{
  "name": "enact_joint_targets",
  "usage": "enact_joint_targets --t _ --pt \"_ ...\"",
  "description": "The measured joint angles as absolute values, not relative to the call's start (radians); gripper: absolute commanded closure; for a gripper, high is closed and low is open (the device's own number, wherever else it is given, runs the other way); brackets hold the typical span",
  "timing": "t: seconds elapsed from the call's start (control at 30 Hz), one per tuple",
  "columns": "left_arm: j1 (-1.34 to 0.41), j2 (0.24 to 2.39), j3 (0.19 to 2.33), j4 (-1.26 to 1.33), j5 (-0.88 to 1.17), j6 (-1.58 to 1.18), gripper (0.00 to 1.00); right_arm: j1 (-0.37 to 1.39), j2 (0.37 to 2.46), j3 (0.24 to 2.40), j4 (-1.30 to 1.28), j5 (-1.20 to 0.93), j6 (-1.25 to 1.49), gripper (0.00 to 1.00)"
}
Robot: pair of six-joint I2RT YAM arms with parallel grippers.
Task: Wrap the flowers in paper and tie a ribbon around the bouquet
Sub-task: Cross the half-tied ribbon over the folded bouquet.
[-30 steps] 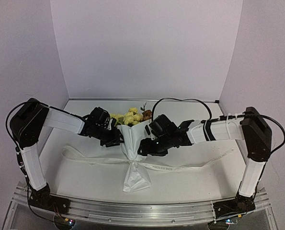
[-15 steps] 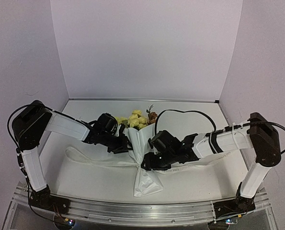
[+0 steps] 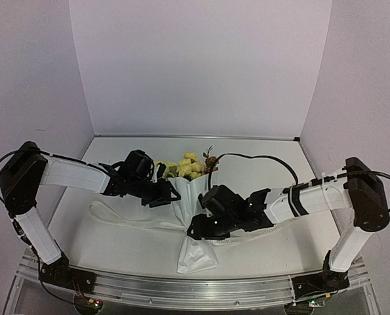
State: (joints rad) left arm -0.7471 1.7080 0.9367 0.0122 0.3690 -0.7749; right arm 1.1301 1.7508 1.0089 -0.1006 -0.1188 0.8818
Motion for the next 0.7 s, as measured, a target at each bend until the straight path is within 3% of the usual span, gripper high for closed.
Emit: enact_joint_targets --t 0.3,0.47,0.7 --pt "-0.628 1.443 0.851 -0.146 0.276 -0.750 0.41 1.140 1.748 1.256 -0.344 -0.076 0.666 0.25" --pt "-0.526 1.310 0.803 -0.230 0.235 -0.748 0.39 1.140 1.809 1.554 -0.465 -0.100 0.481 0.24" --pt "-0.402 1.244 0.757 -0.333 0.221 -0.753 0.37 1.140 2.096 1.917 -0.563 -0.194 0.301 0.21"
